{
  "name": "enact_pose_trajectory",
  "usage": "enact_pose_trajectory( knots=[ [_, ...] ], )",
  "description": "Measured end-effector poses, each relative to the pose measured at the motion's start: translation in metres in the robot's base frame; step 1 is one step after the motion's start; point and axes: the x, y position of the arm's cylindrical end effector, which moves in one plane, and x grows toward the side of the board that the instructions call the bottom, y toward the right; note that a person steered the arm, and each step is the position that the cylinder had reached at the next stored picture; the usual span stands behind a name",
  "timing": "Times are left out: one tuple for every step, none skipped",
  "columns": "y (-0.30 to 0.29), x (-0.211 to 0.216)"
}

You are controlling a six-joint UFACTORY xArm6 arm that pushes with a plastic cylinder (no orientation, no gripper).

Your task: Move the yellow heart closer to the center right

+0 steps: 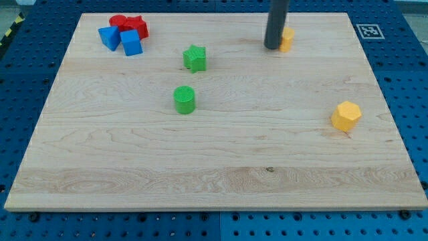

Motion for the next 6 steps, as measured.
enact_pose_trajectory(
  knots=[
    [0.058,0.035],
    [0.077,0.051],
    [0.026,0.024],
    [-0.018,-0.018],
    [-0.024,-0.062],
    [0.023,-0.049]
  ],
)
